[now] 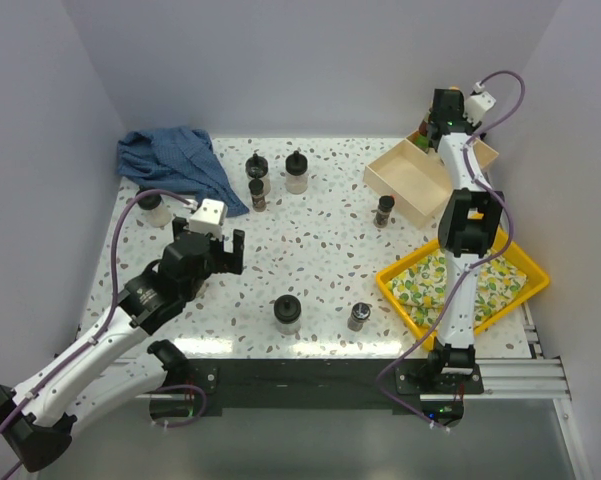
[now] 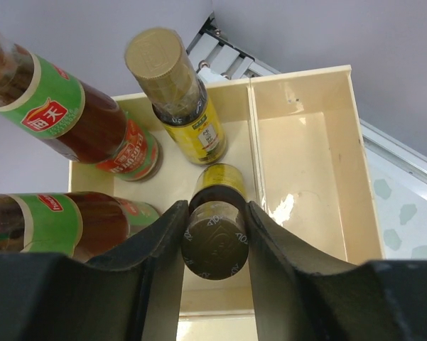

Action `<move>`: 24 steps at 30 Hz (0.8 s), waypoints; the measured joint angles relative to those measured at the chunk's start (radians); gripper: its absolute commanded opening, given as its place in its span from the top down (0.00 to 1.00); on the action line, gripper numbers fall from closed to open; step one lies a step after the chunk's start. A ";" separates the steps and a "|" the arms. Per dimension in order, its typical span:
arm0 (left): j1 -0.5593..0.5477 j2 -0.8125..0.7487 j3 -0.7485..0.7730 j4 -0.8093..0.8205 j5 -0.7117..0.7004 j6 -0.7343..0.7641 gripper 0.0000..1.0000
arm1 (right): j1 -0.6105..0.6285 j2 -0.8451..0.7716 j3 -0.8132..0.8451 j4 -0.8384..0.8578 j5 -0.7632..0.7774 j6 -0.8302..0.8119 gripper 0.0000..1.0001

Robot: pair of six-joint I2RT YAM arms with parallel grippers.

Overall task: Organize the condiment bottles
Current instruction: Place the bottle in the storage box.

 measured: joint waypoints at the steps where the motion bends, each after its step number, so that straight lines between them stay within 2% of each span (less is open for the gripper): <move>1: 0.000 0.001 0.000 0.000 0.000 0.000 0.01 | -0.001 0.003 0.000 0.008 -0.002 -0.002 0.51; 4: 0.000 0.003 0.000 0.000 0.000 0.000 0.01 | -0.005 0.008 0.002 0.019 -0.011 -0.006 0.49; 7: 0.000 0.003 0.000 0.000 -0.001 0.000 0.01 | -0.009 0.017 0.002 0.026 -0.019 -0.011 0.55; 9: 0.000 0.003 0.000 0.000 -0.001 0.000 0.01 | -0.012 0.023 0.003 0.041 -0.022 -0.018 0.55; 11: 0.000 0.003 0.000 0.000 -0.002 0.000 0.01 | -0.017 0.027 0.003 0.058 -0.028 -0.026 0.52; 24: 0.000 0.014 0.000 0.000 -0.008 0.000 0.01 | -0.027 0.055 0.004 0.122 -0.061 -0.093 0.50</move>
